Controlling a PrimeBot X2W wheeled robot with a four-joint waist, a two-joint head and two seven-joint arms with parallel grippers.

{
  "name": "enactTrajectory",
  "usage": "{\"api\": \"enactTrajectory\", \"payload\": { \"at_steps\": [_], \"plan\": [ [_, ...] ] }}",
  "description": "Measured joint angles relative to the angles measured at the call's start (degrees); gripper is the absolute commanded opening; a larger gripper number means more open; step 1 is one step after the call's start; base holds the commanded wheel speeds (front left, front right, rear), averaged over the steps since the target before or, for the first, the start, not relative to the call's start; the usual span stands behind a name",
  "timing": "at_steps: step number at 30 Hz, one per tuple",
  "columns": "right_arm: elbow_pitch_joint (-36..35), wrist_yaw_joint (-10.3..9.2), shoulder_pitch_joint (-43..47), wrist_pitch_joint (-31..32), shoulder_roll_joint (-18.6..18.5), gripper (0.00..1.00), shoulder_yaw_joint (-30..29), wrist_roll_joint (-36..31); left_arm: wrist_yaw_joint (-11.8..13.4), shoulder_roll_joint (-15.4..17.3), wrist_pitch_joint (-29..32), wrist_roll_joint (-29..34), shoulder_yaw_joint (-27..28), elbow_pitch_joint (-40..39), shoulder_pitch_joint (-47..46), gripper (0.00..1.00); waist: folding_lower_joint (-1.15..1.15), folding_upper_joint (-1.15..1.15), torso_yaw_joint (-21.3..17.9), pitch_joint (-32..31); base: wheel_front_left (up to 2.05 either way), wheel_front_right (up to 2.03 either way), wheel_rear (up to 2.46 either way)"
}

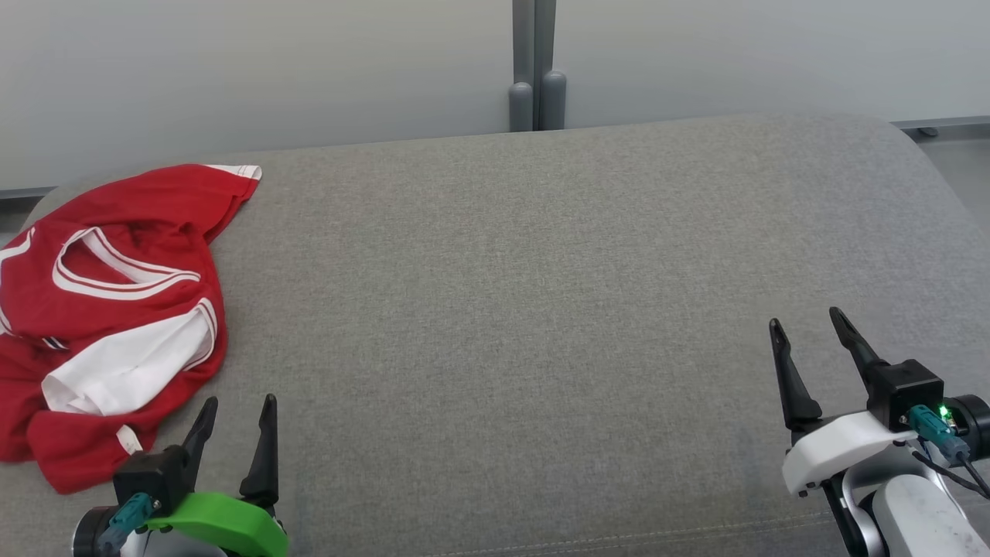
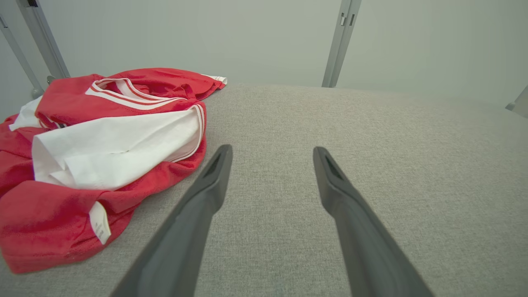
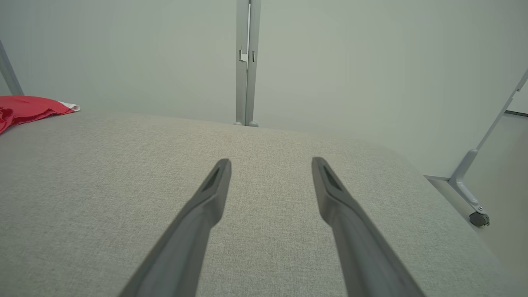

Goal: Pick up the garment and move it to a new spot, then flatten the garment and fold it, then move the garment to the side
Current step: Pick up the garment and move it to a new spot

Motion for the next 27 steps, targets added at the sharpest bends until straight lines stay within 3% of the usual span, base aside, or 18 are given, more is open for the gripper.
{"api": "enactTrajectory", "payload": {
  "at_steps": [7, 15, 27],
  "plan": [
    [-0.46, 2.12, 0.13, 0.0, 0.83, 1.0, 1.66, -1.07, -0.16, -0.1, 0.0, 0.09, 0.86, -0.32, -1.1, 1.0, 0.0, 0.0, 3.16, 0.09, 0.0, 0.0, 0.0],
    [0.24, 5.34, -1.43, 0.0, 2.33, 1.0, 5.14, -2.02, -0.09, 0.13, 0.0, 0.09, 6.69, -1.26, -0.22, 1.0, 0.0, 0.0, 8.79, 0.09, 0.0, 0.0, 0.0],
    [0.69, 4.93, -1.32, 0.0, 2.34, 1.0, 3.22, -2.53, -0.15, 0.44, 0.0, 0.82, 7.17, -0.04, 0.58, 1.0, 0.0, 0.0, 17.91, -0.03, 0.0, 0.0, 0.0]
  ]
}}
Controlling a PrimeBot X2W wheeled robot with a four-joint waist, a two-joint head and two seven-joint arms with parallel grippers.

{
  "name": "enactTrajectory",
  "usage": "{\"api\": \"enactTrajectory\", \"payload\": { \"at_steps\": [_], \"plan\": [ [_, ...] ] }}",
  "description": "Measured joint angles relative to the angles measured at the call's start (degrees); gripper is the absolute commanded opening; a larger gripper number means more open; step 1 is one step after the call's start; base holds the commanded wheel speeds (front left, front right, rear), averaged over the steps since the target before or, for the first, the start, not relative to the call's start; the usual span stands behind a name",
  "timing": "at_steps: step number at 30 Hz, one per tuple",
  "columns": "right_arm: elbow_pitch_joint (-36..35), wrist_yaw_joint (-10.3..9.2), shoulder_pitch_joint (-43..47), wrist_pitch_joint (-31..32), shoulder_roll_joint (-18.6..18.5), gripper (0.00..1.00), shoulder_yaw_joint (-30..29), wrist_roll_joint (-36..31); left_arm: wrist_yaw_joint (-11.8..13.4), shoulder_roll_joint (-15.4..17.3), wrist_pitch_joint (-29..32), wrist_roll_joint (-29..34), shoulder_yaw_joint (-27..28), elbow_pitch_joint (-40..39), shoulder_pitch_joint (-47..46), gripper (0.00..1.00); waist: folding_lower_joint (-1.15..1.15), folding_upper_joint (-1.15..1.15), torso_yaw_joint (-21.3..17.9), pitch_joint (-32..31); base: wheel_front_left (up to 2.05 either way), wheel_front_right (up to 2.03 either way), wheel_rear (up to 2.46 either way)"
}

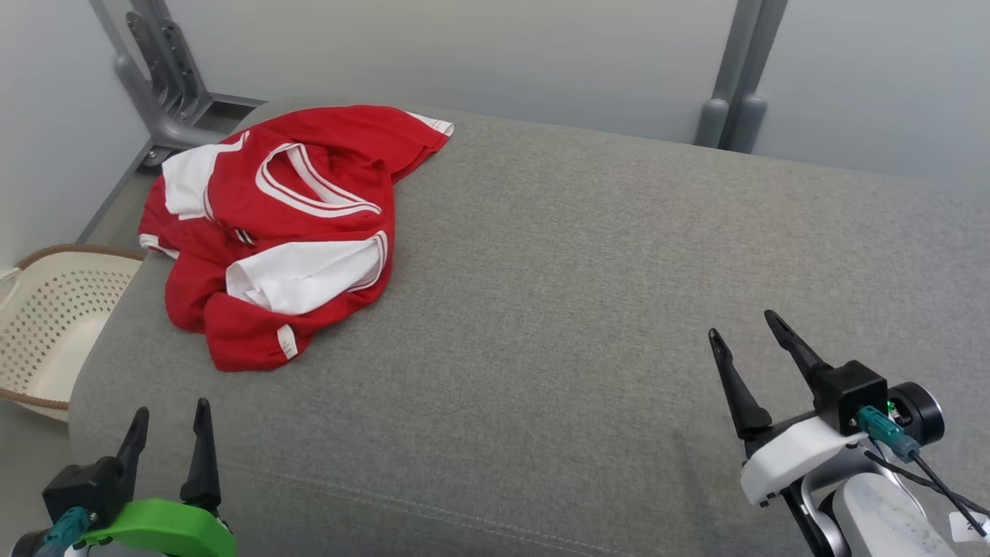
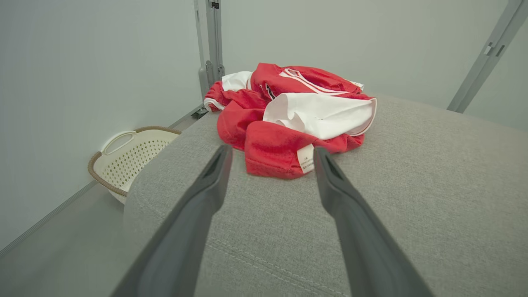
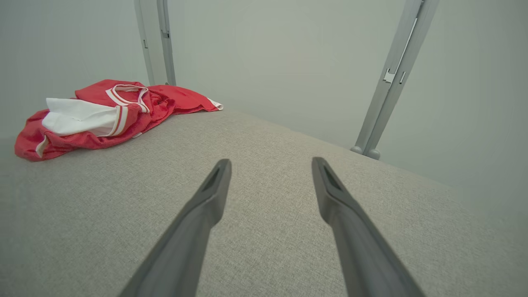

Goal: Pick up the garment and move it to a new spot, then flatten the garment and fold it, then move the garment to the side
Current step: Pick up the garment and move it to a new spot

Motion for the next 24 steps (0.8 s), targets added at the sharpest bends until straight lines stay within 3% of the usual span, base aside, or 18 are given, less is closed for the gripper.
{"api": "enactTrajectory", "payload": {
  "at_steps": [6, 12, 18, 24],
  "plan": [
    [-0.11, 0.42, -0.05, 0.0, -0.05, 1.0, 0.31, -0.56, -0.01, 1.47, 0.0, -0.01, -1.31, 2.2, -1.29, 1.0, 0.0, 0.0, 1.8, 1.2, 0.0, 0.0, 0.0],
    [-1.26, 0.93, -1.8, 0.0, -1.31, 1.0, 0.31, -2.25, -0.02, 3.31, 2.4, -1.27, -3.87, 4.65, -8.21, 1.0, 0.0, 0.0, 1.68, 4.28, 0.0, 0.0, 0.0],
    [-2.36, 1.46, -5.04, -0.01, -2.93, 1.0, 0.36, -3.1, -0.02, 3.22, 13.54, -10.46, -5.54, 7.89, -18.31, 1.0, 0.0, 0.0, 1.24, 8.42, 0.0, 0.0, 0.0],
    [-3.46, 2.07, -8.36, -0.15, -3.36, 1.0, 0.92, -4.02, -0.02, 3.45, 24.02, -18.9, -3.59, 11.1, -25.92, 1.0, 0.0, 0.0, 0.5, 12.98, 0.0, 0.0, 0.0]
  ]
}}
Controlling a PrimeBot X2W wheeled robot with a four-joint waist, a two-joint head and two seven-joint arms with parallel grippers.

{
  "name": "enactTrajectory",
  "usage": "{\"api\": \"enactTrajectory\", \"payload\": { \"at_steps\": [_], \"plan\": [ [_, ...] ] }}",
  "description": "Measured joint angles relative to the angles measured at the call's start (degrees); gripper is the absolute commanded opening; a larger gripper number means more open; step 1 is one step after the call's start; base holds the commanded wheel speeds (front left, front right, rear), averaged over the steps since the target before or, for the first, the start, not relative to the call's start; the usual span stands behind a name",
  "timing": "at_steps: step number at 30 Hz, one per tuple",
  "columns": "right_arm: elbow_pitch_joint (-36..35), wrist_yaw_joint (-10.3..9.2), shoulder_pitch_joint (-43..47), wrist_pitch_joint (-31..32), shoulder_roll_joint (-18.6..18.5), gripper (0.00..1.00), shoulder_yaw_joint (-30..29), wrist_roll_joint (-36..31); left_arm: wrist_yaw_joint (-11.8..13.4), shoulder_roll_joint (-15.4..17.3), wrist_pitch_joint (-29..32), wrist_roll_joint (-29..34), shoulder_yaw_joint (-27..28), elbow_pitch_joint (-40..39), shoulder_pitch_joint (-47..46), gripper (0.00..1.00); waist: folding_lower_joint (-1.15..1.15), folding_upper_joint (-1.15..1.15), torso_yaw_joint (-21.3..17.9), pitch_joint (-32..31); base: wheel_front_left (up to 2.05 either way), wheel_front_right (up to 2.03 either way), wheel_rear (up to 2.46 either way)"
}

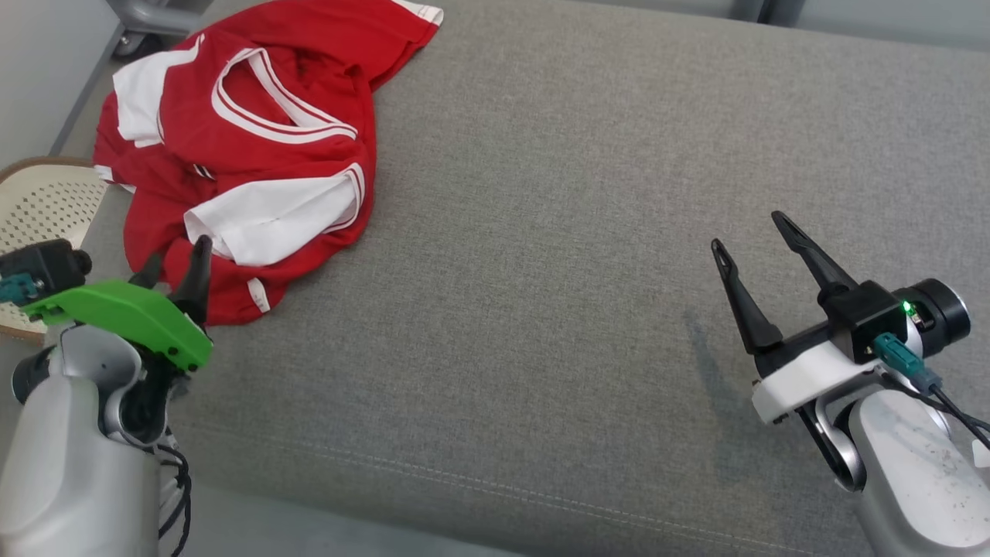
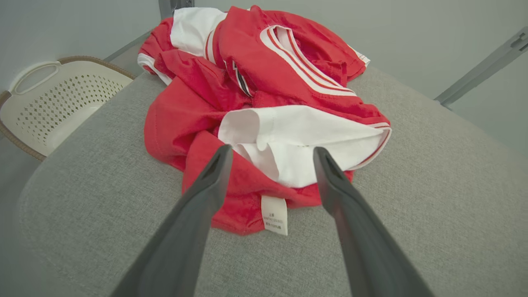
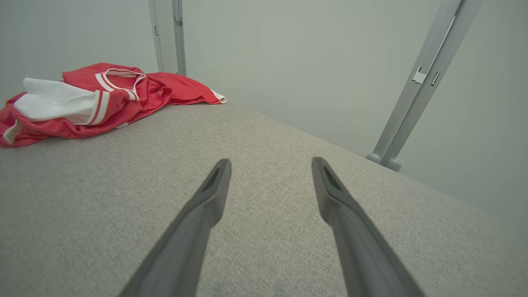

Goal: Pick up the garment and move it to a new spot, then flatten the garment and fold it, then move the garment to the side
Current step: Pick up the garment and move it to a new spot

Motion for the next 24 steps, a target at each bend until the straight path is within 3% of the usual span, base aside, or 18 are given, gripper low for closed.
{"api": "enactTrajectory", "payload": {
  "at_steps": [8, 23, 24],
  "plan": [
    [-0.59, 0.11, -3.59, 0.0, -0.01, 1.0, 0.58, -1.07, 0.0, 1.81, 5.95, -3.43, 3.69, 3.74, -5.03, 1.0, 0.0, 0.0, -1.6, 5.44, 0.0, 0.0, 0.0],
    [-0.64, 0.31, -8.12, 0.0, -1.15, 1.0, -0.22, -1.58, 0.78, 4.45, 8.09, -3.42, 4.56, 13.5, -10.84, 1.0, 0.0, 0.0, -8.04, 13.13, 0.0, 0.0, 0.0],
    [-0.64, 0.23, -8.14, -0.01, -1.16, 1.0, -0.41, -1.58, 0.8, 4.6, 8.45, -2.68, 3.9, 13.95, -11.31, 0.58, 0.0, 0.0, -8.33, 13.36, 0.0, 0.0, 0.0]
  ]
}}
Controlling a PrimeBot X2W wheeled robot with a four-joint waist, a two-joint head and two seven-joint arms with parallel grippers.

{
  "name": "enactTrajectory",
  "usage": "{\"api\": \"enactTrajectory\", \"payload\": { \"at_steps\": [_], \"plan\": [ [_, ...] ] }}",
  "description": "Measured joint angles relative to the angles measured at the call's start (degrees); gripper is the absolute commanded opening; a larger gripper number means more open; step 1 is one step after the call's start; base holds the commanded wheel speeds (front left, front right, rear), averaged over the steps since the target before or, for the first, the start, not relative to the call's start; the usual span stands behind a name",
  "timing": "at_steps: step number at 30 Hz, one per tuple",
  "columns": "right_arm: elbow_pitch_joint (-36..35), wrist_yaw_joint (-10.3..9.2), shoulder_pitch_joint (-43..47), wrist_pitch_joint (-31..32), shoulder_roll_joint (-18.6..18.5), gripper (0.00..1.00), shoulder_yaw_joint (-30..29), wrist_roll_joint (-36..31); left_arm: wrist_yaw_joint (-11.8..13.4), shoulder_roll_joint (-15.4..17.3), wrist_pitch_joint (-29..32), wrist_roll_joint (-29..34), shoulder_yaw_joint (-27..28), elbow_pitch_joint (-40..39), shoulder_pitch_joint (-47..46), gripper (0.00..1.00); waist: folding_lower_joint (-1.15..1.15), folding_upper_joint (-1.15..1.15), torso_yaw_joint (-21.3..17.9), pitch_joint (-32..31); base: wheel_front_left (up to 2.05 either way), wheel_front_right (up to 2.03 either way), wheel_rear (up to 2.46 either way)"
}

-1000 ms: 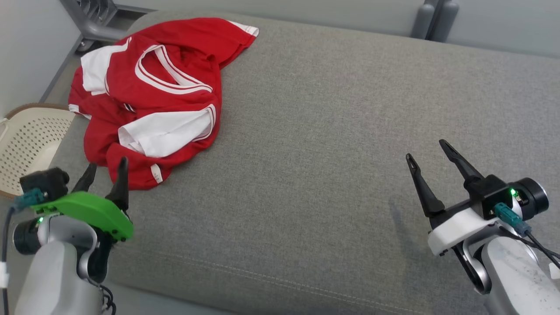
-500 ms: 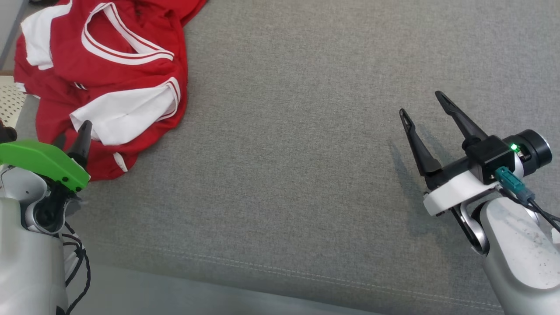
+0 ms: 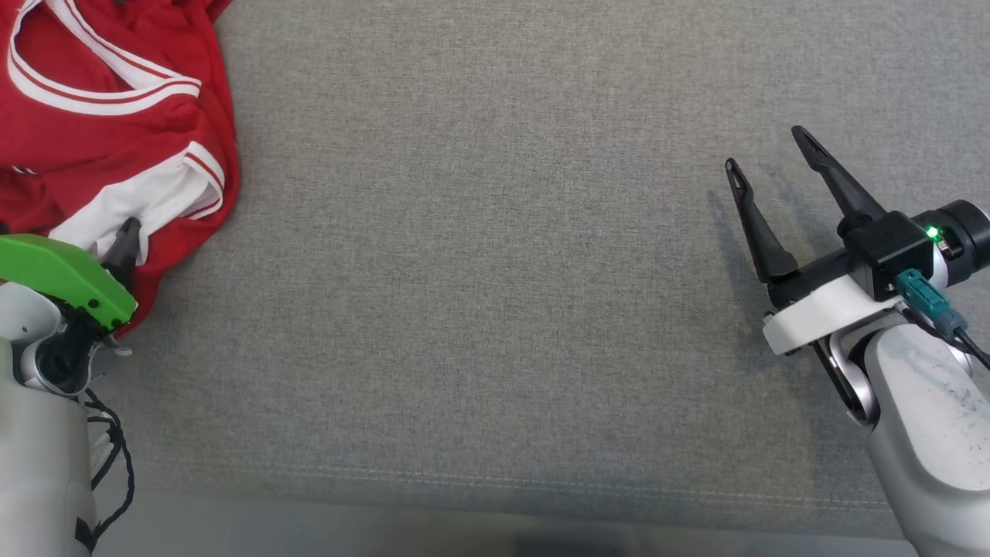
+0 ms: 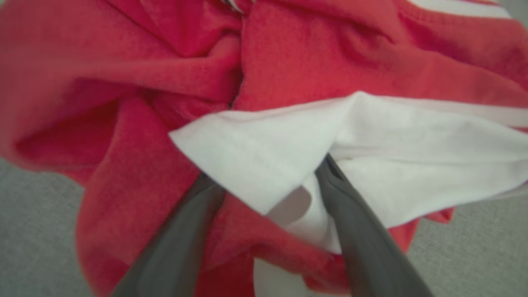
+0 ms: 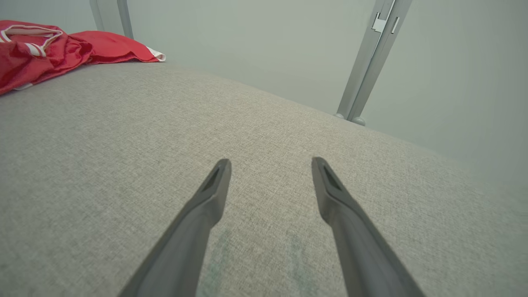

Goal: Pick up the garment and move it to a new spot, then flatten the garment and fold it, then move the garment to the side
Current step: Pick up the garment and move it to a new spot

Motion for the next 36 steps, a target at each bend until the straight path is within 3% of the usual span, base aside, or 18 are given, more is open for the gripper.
{"api": "enactTrajectory", "payload": {
  "at_steps": [1, 9, 16, 20, 25, 36],
  "plan": [
    [0.1, 0.0, -0.02, 0.0, -0.01, 1.0, -0.12, 0.0, 0.02, 0.19, 0.07, 0.75, -0.2, 0.43, -0.41, 0.0, 0.0, 0.0, -0.27, 0.17, 0.0, 0.0, 0.0],
    [1.07, -0.93, 0.05, 0.0, 0.46, 1.0, -0.74, 0.16, -0.12, 0.08, 1.35, 1.67, -4.46, 1.14, -2.71, 0.0, 0.0, 0.0, -0.73, -1.5, 0.0, 0.0, 0.0],
    [1.29, -1.43, 0.39, 0.0, 1.93, 1.0, -0.89, 0.8, -0.79, -1.03, 3.7, 3.94, -14.11, -7.37, -6.43, 0.0, 0.0, 0.0, -0.29, -4.77, 0.0, 0.0, 0.0],
    [1.3, -1.4, 0.4, 0.0, 4.48, 1.0, 0.53, 1.75, -0.8, -4.3, 6.55, 0.33, -20.78, -13.92, -7.44, 0.0, 0.0, 0.0, -0.24, -6.9, 0.0, 0.0, 0.0],
    [1.33, -1.37, 0.4, 0.0, 7.21, 1.0, 1.87, 2.59, -0.8, -4.53, 10.35, -4.67, -23.62, -18.05, -7.51, 0.0, 0.0, 0.0, -1.34, -9.18, 0.0, 0.0, 0.0],
    [0.77, -1.96, 0.82, 0.0, 9.1, 1.0, 1.42, 3.2, -0.8, -8.08, 16.56, -10.09, -31.26, -24.26, -7.48, 0.0, 0.0, 0.0, -8.5, -10.75, 0.0, 0.0, 0.0]
  ]
}}
